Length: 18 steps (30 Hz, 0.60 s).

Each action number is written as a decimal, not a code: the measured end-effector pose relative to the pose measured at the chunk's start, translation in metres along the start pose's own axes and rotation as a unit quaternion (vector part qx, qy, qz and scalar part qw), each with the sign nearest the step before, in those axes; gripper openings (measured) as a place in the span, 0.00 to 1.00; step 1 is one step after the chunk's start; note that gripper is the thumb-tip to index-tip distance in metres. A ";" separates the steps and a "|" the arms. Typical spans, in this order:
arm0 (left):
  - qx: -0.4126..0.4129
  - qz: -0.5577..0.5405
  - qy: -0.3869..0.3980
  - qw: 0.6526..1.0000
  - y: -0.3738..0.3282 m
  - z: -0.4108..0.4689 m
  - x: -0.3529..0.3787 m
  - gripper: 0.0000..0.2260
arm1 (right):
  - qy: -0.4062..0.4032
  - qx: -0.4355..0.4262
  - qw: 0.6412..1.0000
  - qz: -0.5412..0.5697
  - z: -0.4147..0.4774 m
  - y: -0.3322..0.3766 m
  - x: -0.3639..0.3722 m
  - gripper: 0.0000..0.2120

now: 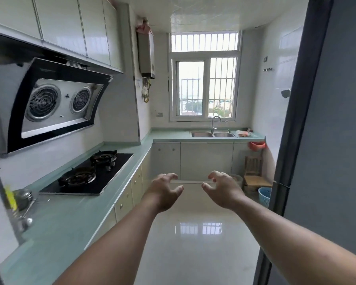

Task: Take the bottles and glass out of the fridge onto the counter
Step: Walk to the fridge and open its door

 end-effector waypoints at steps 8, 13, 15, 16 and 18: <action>0.033 -0.068 0.007 0.997 0.057 0.169 0.057 0.19 | -0.009 0.026 0.999 0.036 0.152 0.007 0.038 0.21; 0.033 -0.087 0.022 0.995 0.112 0.297 0.079 0.19 | -0.029 0.064 0.997 0.034 0.274 0.011 0.059 0.20; 0.035 -0.086 0.031 0.995 0.128 0.337 0.088 0.19 | -0.027 0.078 0.996 0.029 0.310 0.008 0.068 0.20; 0.038 -0.087 0.034 0.995 0.135 0.355 0.092 0.19 | -0.027 0.081 0.996 0.024 0.328 0.006 0.072 0.20; 0.039 -0.084 0.046 0.995 0.146 0.388 0.103 0.19 | -0.029 0.089 0.996 0.016 0.363 0.003 0.078 0.20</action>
Point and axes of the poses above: each hand's wrist, its own z-axis towards the middle knuckle, its own x-axis out of the palm, y = z × x, the point moved 3 cm from there along z, towards the middle knuckle, and after that the axes turned 12 degrees about x, right-handed, at the moved point
